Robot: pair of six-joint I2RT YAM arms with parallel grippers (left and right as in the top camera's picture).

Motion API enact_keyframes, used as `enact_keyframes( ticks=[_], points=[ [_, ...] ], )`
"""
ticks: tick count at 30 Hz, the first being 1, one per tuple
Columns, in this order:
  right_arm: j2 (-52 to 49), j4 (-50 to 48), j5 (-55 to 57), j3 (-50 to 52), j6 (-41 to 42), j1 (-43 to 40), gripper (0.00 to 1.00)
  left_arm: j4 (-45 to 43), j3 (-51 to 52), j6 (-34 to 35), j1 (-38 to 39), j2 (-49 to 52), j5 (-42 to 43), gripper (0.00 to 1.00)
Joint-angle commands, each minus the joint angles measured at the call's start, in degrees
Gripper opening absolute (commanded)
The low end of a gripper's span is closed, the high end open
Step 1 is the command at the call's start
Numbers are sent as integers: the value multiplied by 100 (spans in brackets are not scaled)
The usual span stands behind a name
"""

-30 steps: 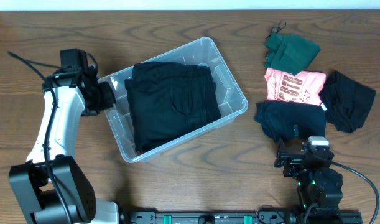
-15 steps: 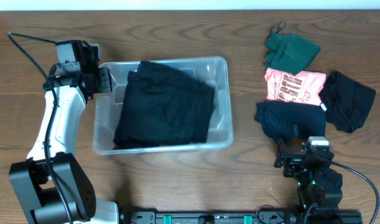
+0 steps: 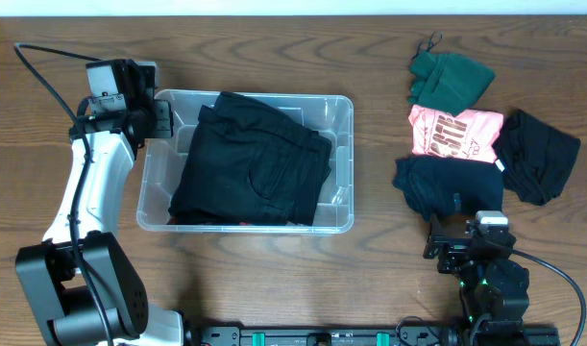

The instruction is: Pack container

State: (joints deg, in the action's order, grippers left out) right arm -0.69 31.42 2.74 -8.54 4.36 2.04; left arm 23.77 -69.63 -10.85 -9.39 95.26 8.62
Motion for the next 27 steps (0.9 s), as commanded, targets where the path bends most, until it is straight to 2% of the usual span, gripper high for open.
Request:
enact_keyframes(
  ticks=[1,8,11,13,16,18,21,27],
  points=[
    [31,-13,0,17,74,-37,99,-245,-72,323,-17,-85,-24,9],
    [31,-13,0,17,74,-37,99,-619,-72,380,-20,114,-26,16],
    [31,-13,0,17,74,-37,99,-599,-72,538,-20,201,-26,34],
    [31,-13,0,17,74,-37,99,-483,-76,649,-20,201,-26,41],
    [31,-13,0,17,74,-37,99,-7,-90,857,-20,103,-24,44],
    [31,-13,0,17,74,-37,99,372,-90,931,-20,2,-22,51],
    [31,-13,0,17,74,-37,99,1045,-90,929,-20,-175,-24,55],
    [31,-13,0,17,74,-37,99,1969,-87,922,-20,-264,-26,54]
  ],
)
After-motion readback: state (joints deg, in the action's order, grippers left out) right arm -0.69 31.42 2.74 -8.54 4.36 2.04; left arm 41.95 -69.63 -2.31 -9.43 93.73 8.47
